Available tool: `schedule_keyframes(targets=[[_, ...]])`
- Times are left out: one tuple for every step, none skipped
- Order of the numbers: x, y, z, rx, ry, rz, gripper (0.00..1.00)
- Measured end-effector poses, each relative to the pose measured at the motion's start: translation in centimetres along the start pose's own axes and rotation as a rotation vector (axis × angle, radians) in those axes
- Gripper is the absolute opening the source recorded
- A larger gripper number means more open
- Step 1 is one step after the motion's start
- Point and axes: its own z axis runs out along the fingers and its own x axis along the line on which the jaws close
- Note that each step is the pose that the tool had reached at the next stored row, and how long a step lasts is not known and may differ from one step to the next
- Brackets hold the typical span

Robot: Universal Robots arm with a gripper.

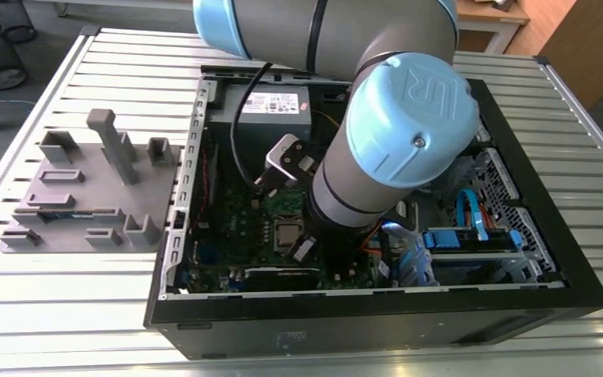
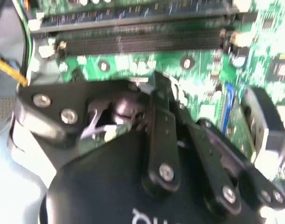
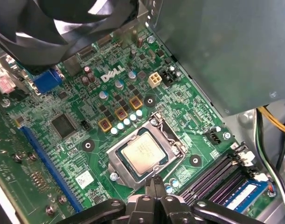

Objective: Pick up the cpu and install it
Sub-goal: 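Install the first cpu locking lever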

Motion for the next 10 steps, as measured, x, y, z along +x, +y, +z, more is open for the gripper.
schedule_keyframes(targets=[[-0.02,0.04,-0.16,0.0000,0.0002,0.000,0.11],[-0.03,0.06,-0.28,0.0001,0.0004,-0.001,0.11],[-0.03,0.06,-0.29,0.0000,0.0007,-0.002,0.11],[-0.04,0.06,-0.29,0.0002,0.0014,-0.004,0.11],[-0.04,0.06,-0.28,0.0006,0.0028,-0.006,0.11],[-0.03,0.06,-0.28,0.0008,0.0038,-0.007,0.11],[-0.03,0.06,-0.29,0.0009,0.0040,-0.007,0.11],[-0.03,0.06,-0.30,0.0010,0.0043,-0.007,0.11],[-0.03,0.06,-0.30,0.0010,0.0043,-0.007,0.11],[-0.03,0.06,-0.29,0.0009,0.0043,-0.008,0.11]])
